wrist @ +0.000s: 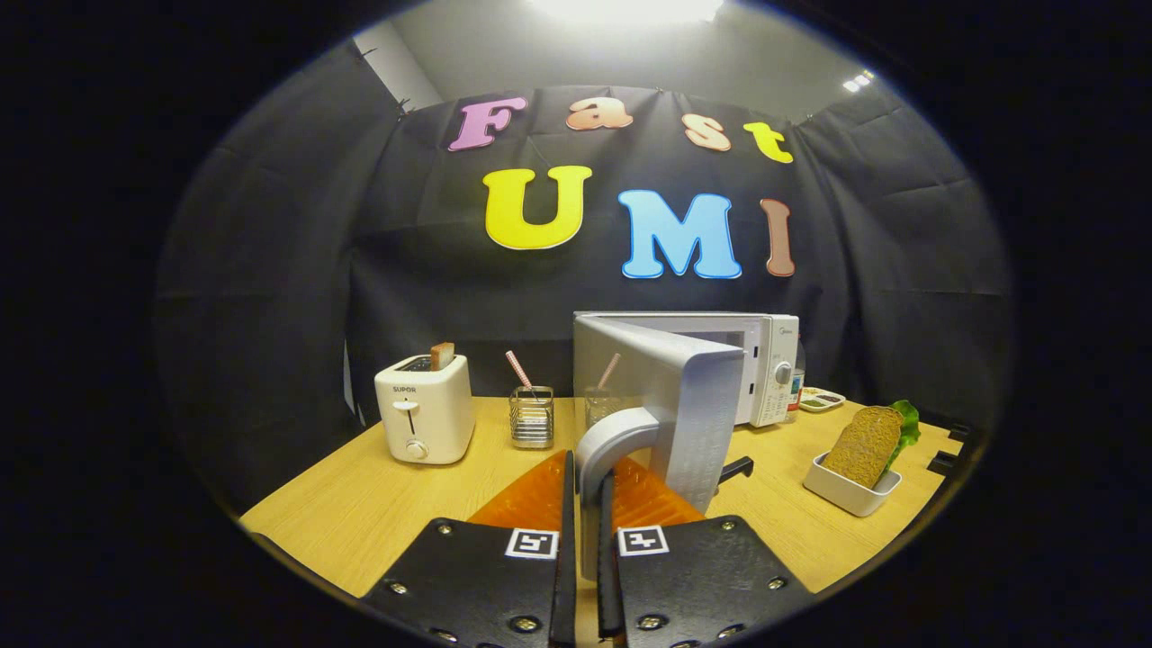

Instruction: Open the microwave, put the food inside, and close the microwave door.

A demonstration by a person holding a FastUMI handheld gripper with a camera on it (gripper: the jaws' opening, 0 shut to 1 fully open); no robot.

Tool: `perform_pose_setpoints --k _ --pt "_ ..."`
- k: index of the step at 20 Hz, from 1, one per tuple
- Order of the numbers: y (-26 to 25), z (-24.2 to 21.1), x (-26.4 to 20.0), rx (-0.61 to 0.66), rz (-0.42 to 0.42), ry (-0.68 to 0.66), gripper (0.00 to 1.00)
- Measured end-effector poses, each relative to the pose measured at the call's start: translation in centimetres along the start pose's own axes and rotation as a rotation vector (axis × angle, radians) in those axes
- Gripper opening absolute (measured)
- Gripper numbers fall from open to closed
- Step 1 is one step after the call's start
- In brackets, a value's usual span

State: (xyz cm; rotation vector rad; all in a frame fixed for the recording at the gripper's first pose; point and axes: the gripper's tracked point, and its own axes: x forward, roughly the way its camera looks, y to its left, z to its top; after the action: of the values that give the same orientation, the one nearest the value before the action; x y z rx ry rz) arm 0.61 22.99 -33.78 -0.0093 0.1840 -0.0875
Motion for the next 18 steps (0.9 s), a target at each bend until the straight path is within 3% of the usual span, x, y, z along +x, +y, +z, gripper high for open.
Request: perform_pose_setpoints --k 4,5,6,7,8,10,15,16,18 --pt "0.8 -0.2 -0.1 -0.002 -0.025 0.011 0.11" --pt "0.7 -0.3 -0.2 -0.011 -0.022 0.019 0.17" --pt "0.3 -0.5 -0.2 -0.017 -0.021 0.028 0.32" --pt "0.4 -0.8 -0.5 -0.023 -0.012 0.035 0.41" --pt "0.5 -1.0 -1.0 -0.028 -0.004 0.045 0.6" --pt "0.4 -0.7 -2.0 -0.039 0.02 0.04 0.66" --pt "-0.6 2.7 -4.0 0.017 0.141 -0.022 0.66" --pt "-0.4 3.0 -4.4 0.028 0.19 -0.02 0.66" --pt "0.5 3.5 -5.1 0.037 0.324 -0.006 0.77"
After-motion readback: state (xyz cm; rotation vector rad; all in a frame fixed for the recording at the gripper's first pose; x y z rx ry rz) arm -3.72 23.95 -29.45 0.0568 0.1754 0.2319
